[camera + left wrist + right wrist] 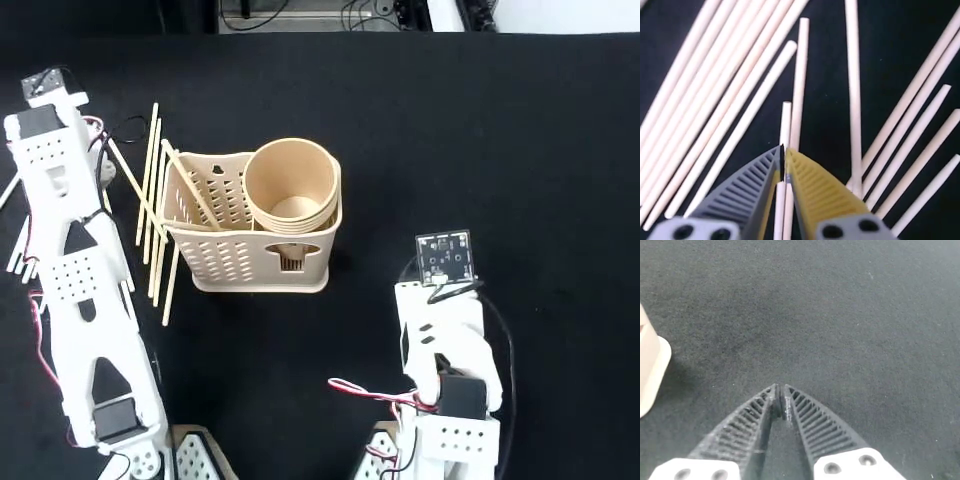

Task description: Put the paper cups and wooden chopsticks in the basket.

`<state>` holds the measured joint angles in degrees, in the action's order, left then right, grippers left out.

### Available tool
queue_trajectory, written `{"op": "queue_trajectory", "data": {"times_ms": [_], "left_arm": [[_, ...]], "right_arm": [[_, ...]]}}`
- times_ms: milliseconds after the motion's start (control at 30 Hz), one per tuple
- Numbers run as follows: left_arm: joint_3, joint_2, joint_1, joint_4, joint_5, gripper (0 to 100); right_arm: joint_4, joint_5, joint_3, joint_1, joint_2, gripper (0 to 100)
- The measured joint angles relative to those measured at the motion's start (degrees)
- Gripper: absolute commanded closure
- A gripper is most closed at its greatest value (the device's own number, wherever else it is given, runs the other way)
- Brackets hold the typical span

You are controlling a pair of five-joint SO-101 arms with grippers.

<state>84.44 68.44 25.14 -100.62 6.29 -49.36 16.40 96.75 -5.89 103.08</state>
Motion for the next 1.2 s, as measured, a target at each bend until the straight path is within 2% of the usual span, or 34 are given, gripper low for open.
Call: {"op": "queue_trajectory", "data": {"times_ms": [167, 433, 633, 867, 1067, 1200], "left_arm": [[-9.14, -8.88, 1.49, 0.0, -0.18, 97], [-39.47, -40.7, 1.32, 0.0, -4.31, 97], [-54.59, -62.33, 1.32, 3.87, -6.59, 97], [-75.96, -83.52, 1.05, 16.97, -6.59, 97], [-96.88, -102.59, -0.7, 34.37, -6.33, 97], [-108.48, -112.09, -0.97, 46.86, -2.11, 97]], "right_arm": [[0.0, 0.0, 0.0, 0.0, 0.0, 97.2], [0.0, 0.0, 0.0, 0.0, 0.0, 97.2], [0.0, 0.0, 0.0, 0.0, 0.0, 97.2], [0.0, 0.0, 0.0, 0.0, 0.0, 97.2], [0.0, 0.0, 0.0, 0.0, 0.0, 97.2], [0.0, 0.0, 0.0, 0.0, 0.0, 97.2]]}}
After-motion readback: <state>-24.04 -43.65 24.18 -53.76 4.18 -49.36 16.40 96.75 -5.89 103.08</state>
